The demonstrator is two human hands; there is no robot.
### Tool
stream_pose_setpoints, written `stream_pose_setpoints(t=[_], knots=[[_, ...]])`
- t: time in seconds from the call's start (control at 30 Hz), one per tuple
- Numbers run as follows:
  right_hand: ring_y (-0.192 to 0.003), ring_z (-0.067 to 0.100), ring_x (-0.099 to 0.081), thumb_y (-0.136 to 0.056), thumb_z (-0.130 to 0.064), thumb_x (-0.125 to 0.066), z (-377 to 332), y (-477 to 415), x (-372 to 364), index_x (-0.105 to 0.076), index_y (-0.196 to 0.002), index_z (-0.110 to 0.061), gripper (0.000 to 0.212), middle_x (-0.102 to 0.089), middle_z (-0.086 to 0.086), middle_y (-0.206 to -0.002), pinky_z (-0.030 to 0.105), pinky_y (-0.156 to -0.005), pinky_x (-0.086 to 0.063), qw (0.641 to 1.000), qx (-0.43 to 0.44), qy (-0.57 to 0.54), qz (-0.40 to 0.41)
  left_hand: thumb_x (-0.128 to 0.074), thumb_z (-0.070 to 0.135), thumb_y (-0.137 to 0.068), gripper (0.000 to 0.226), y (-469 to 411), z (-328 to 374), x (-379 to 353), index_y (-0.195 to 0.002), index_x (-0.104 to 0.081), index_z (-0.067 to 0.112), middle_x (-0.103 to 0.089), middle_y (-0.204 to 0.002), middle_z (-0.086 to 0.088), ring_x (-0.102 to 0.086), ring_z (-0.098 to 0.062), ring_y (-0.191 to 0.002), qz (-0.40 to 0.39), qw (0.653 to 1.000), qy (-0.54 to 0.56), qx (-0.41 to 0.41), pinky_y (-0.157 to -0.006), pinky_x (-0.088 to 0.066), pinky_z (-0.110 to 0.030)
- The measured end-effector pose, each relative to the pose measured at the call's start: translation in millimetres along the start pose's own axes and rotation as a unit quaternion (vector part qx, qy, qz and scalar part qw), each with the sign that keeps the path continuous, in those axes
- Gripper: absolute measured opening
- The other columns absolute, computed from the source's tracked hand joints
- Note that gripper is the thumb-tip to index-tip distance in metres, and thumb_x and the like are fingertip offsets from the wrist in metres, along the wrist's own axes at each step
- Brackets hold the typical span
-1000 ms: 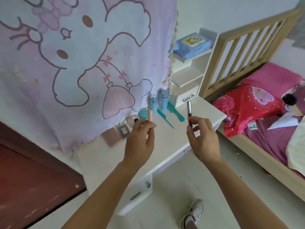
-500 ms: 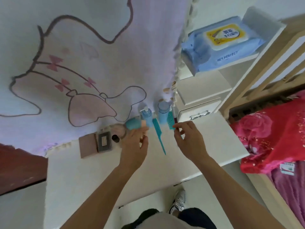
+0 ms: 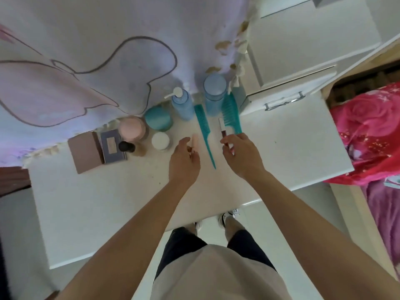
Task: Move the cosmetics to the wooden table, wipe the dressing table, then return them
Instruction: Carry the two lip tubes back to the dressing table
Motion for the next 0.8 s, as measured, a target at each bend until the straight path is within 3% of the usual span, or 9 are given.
stream_pose_setpoints(t=[0.27, 0.5, 0.67, 0.8], knots=[[-0.087, 0.021, -0.065, -0.094, -0.027, -0.06, 1.0, -11.3, -23.7, -0.065, -0.118, -0.023, 0.024, -0.054, 0.003, -0.115, 0.036, -0.082, -0.057, 0.999, -0.02, 0.028, -0.003, -0.053, 0.03, -0.094, 0.027, -17.0, -11.9, -1.9, -0.118, -0.051, 0.017, -0.059, -0.108, -0.006, -0.057, -0.028, -0.099, 0.018, 0.994, -0.104, -0.001, -0.074, -0.049, -0.042], [-0.089, 0.015, -0.061, -0.095, -0.033, -0.058, -2.9, -4.2, -14.4, -0.057, -0.128, -0.03, 0.033, -0.05, -0.002, -0.124, 0.033, -0.078, -0.057, 0.999, -0.011, 0.036, -0.023, -0.051, 0.037, -0.096, 0.035, -6.6, -10.5, 8.5, -0.125, -0.047, 0.017, -0.059, -0.116, -0.006, -0.058, -0.028, -0.104, -0.012, 0.996, -0.093, -0.001, -0.085, -0.052, -0.046], [-0.089, 0.015, -0.062, -0.096, -0.036, -0.055, -27.9, 3.7, 23.7, -0.053, -0.129, -0.031, 0.034, -0.048, -0.002, -0.128, 0.033, -0.077, -0.054, 0.998, 0.013, 0.05, -0.019, -0.053, 0.036, -0.096, 0.039, 14.8, 2.2, 51.4, -0.132, -0.047, 0.024, -0.056, -0.119, 0.002, -0.058, -0.018, -0.106, 0.019, 0.999, -0.038, -0.029, -0.084, -0.049, -0.035], [-0.089, 0.012, -0.06, -0.096, -0.031, -0.057, -64.6, 8.3, 61.0, -0.055, -0.127, -0.03, 0.031, -0.05, -0.005, -0.126, 0.031, -0.077, -0.05, 0.996, 0.089, 0.028, 0.013, -0.055, 0.033, -0.096, 0.034, 37.1, 19.6, 102.3, -0.128, -0.048, 0.024, -0.055, -0.118, 0.005, -0.056, -0.011, -0.102, 0.102, 0.992, -0.016, -0.076, -0.076, -0.042, -0.028]])
Point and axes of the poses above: each hand's wrist, its own y-axis away from the middle knuckle, its own x-axis out of the back of the hand, z = x × y, the point moved 6 cm from there along -y, towards the middle knuckle
